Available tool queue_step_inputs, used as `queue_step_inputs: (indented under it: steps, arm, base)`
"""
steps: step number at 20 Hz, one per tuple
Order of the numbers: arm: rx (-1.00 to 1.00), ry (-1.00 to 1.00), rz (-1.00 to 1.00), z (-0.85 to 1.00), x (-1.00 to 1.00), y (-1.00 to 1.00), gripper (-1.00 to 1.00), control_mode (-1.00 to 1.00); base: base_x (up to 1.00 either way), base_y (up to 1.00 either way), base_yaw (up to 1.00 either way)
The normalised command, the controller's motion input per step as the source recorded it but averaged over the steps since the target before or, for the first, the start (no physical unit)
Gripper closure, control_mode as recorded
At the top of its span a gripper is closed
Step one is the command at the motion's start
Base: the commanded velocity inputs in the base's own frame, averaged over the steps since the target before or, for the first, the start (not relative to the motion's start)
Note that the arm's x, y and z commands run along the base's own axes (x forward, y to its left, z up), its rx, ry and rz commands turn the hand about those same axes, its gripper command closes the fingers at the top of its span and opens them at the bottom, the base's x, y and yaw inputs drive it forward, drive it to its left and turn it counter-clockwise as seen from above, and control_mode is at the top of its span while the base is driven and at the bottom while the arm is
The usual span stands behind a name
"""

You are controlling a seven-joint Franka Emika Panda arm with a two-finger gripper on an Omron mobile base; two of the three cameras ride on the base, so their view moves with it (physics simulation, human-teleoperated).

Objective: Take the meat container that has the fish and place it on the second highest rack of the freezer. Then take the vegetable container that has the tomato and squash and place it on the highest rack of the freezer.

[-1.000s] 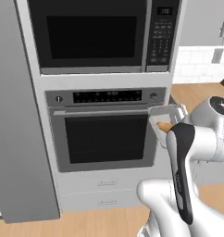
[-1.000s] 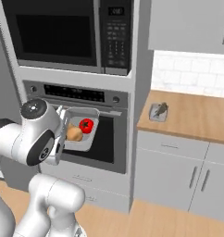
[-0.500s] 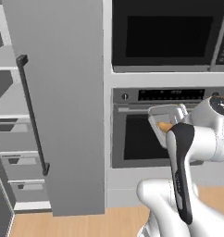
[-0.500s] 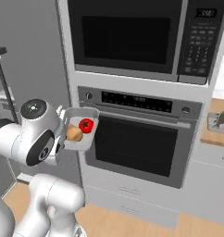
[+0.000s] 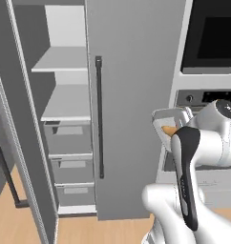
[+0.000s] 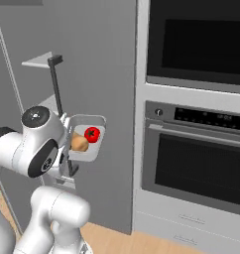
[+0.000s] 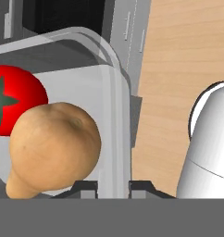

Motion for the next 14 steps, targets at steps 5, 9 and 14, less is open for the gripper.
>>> queue_step_inputs:
  steps: [5, 9, 14]
  arm:
    - [0.00, 0.00, 0.00, 0.00, 0.00, 0.00, 1.00, 1.00]
    - [0.00, 0.00, 0.00, 0.00, 0.00, 0.00, 1.00, 1.00]
    - [0.00, 0.00, 0.00, 0.00, 0.00, 0.00, 1.00, 1.00]
  base:
    - [0.16, 0.85, 0.00]
    - [0.20, 0.44, 0.00]
    - [0.16, 0.02, 0.03]
